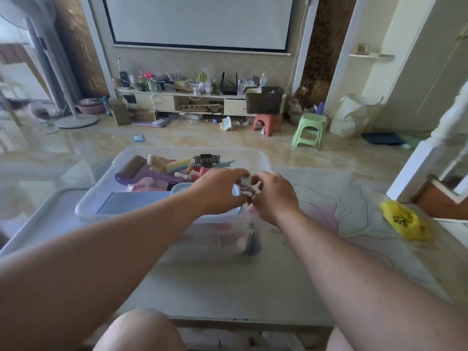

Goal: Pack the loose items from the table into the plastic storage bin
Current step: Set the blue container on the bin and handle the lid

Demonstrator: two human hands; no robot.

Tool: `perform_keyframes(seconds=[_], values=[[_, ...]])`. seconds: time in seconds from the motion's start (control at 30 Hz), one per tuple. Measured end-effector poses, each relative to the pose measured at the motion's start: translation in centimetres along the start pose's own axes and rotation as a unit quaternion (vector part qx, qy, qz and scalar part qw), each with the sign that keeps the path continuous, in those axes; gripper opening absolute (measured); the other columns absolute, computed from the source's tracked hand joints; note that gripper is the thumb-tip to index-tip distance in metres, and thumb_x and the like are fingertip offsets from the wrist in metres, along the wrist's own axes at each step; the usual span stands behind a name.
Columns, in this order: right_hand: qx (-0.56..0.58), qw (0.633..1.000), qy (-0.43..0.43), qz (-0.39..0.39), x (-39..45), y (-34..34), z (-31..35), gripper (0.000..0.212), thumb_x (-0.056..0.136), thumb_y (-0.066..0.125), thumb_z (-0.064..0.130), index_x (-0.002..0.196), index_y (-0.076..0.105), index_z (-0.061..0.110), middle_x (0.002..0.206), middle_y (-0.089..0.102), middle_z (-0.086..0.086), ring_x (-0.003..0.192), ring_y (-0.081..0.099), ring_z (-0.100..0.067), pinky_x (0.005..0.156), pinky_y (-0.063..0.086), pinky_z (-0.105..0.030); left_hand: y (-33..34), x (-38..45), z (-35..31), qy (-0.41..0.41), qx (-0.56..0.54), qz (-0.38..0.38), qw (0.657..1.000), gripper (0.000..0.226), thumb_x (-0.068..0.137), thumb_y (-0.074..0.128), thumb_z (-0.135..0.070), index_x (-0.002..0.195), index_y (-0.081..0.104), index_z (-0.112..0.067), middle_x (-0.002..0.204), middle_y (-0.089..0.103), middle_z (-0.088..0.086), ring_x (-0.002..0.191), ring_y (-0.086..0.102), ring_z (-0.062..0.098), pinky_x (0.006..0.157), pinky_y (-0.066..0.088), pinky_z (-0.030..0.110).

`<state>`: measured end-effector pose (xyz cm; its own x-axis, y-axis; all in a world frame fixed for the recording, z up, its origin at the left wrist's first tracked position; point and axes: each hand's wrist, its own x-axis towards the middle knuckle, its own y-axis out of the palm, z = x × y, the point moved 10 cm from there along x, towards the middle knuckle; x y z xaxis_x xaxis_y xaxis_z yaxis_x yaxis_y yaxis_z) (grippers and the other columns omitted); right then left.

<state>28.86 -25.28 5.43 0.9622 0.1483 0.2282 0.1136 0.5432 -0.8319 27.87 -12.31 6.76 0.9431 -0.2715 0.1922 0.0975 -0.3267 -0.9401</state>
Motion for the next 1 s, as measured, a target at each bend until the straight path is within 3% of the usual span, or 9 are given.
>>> perform_keyframes(seconds=[0.2, 0.37, 0.5, 0.6, 0.73, 0.8, 0.87, 0.93, 1.0], values=[[-0.096, 0.995, -0.024, -0.016, -0.7, 0.1, 2.8, 0.029, 0.091, 0.062, 0.027, 0.12, 0.068, 0.03, 0.122, 0.062, -0.006, 0.108, 0.058, -0.034, 0.091, 0.053, -0.046, -7.9, -12.6, 11.2, -0.087, -0.011, -0.149, 0.985, 0.037, 0.083, 0.068, -0.037, 0.119, 0.071, -0.043, 0.12, 0.071, -0.004, 0.11, 0.062, 0.025, 0.095, 0.052, 0.043], [0.033, 0.968, -0.242, -0.051, -6.0, 4.1, 18.4, 0.026, 0.086, 0.068, 0.017, 0.112, 0.073, 0.016, 0.108, 0.065, -0.01, 0.102, 0.059, -0.032, 0.091, 0.044, -0.038, -9.3, -28.8, 24.8, -0.35, -0.01, -0.196, 0.916, 0.028, 0.092, 0.072, -0.029, 0.119, 0.071, -0.033, 0.123, 0.064, 0.006, 0.109, 0.059, 0.03, 0.093, 0.048, 0.04], [0.115, 0.939, -0.303, 0.119, -12.2, 12.5, 28.6, 0.022, 0.089, 0.064, 0.021, 0.108, 0.075, 0.021, 0.101, 0.071, -0.003, 0.09, 0.065, -0.021, 0.084, 0.053, -0.034, -6.8, -38.2, 31.8, -0.498, 0.007, -0.112, 0.86, 0.034, 0.088, 0.069, -0.038, 0.122, 0.067, -0.042, 0.136, 0.056, 0.006, 0.123, 0.05, 0.032, 0.101, 0.049, 0.045], [0.025, 0.922, -0.215, 0.32, -15.0, 21.8, 28.9, 0.022, 0.089, 0.06, 0.03, 0.103, 0.075, 0.024, 0.101, 0.075, 0.001, 0.094, 0.068, -0.02, 0.079, 0.054, -0.03, -5.1, -42.5, 35.4, -0.57, 0.0, -0.051, 0.82, 0.045, 0.086, 0.069, -0.04, 0.13, 0.063, -0.042, 0.143, 0.048, 0.006, 0.129, 0.044, 0.033, 0.107, 0.045, 0.047], [-0.033, 0.917, -0.075, 0.391, -15.2, 29.1, 24.6, 0.049, 0.085, 0.057, 0.027, 0.132, 0.065, 0.018, 0.126, 0.068, -0.009, 0.115, 0.064, -0.031, 0.096, 0.054, -0.035, -2.1, -45.7, 40.0, -0.651, -0.057, -0.039, 0.756, 0.063, 0.092, 0.063, -0.037, 0.151, 0.04, -0.039, 0.145, 0.036, 0.014, 0.127, 0.043, 0.039, 0.108, 0.042, 0.051], [0.005, 0.921, -0.005, 0.39, -14.9, 30.7, 22.8, 0.066, 0.08, 0.061, 0.027, 0.145, 0.054, 0.021, 0.128, 0.065, -0.009, 0.116, 0.063, -0.031, 0.092, 0.055, -0.034, 0.6, -47.1, 41.4, -0.698, -0.193, -0.095, 0.683, 0.085, 0.091, 0.069, -0.035, 0.159, 0.017, -0.039, 0.142, 0.033, 0.019, 0.119, 0.051, 0.041, 0.104, 0.049, 0.052], [0.07, 0.918, 0.04, 0.387, -14.5, 32.2, 21.9, 0.077, 0.074, 0.062, 0.027, 0.15, 0.048, 0.028, 0.113, 0.068, -0.002, 0.104, 0.067, -0.029, 0.081, 0.058, -0.035, 4.2, -48.7, 41.7, -0.725, -0.38, -0.226, 0.528, 0.1, 0.087, 0.077, -0.027, 0.159, 0.008, -0.033, 0.137, 0.044, 0.021, 0.103, 0.063, 0.039, 0.084, 0.061, 0.052], [0.124, 0.913, 0.037, 0.387, -14.2, 33.3, 22.6, 0.074, 0.079, 0.063, 0.025, 0.151, 0.046, 0.031, 0.105, 0.073, -0.001, 0.094, 0.071, -0.026, 0.081, 0.06, -0.039, 7.5, -48.3, 40.3, -0.69, -0.52, -0.328, 0.383, 0.081, 0.086, 0.081, -0.021, 0.148, 0.03, -0.018, 0.125, 0.06, 0.02, 0.091, 0.07, 0.035, 0.061, 0.062, 0.045], [0.148, 0.908, 0.015, 0.391, -14.5, 33.8, 24.4, 0.072, 0.086, 0.062, 0.025, 0.155, 0.042, 0.033, 0.111, 0.073, -0.002, 0.096, 0.071, -0.026, 0.083, 0.061, -0.04, 9.8, -45.3, 37.4, -0.646, -0.596, -0.322, 0.353, 0.045, 0.088, 0.081, -0.018, 0.124, 0.055, -0.008, 0.109, 0.071, 0.017, 0.087, 0.072, 0.032, 0.059, 0.061, 0.041]])
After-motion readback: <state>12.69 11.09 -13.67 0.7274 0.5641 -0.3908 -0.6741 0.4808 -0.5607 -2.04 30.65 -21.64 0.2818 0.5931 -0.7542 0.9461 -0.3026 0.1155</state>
